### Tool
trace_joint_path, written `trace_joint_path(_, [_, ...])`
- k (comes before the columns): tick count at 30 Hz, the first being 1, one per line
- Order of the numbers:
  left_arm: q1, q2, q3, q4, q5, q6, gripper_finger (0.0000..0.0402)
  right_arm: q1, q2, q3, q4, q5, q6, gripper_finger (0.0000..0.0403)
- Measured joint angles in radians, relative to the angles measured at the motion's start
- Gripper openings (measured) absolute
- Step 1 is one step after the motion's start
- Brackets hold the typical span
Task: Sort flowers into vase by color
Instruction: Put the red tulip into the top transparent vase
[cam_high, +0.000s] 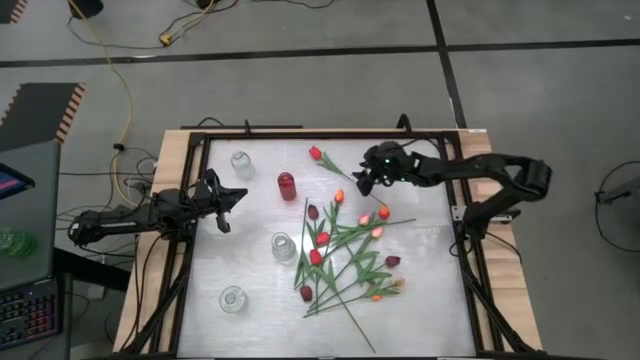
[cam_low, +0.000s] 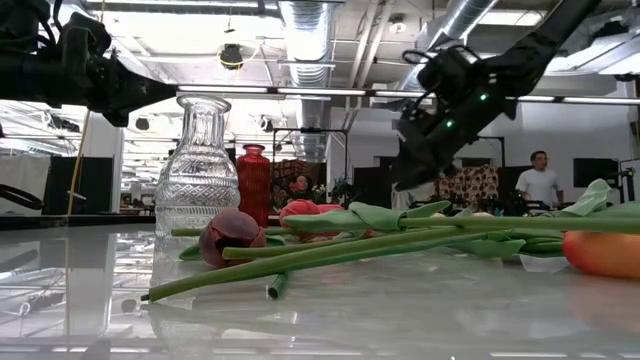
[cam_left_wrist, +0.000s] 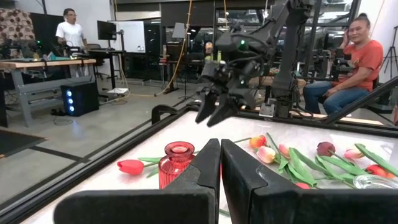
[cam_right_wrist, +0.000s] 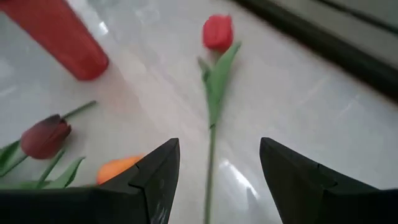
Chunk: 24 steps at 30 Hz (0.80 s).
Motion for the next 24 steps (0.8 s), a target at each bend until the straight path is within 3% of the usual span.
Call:
trace_joint_path(16, [0.000, 0.000, 0.000, 0.000, 0.000, 0.000, 0.0000, 0.015, 0.198, 0.059, -0.050, 0.001, 0.000, 0.0249])
trace_joint_path(24, [0.000, 0.000, 0.000, 0.000, 0.000, 0.000, 0.0000, 0.014, 0.220, 0.060, -0.061, 0.007, -0.003, 0.0204])
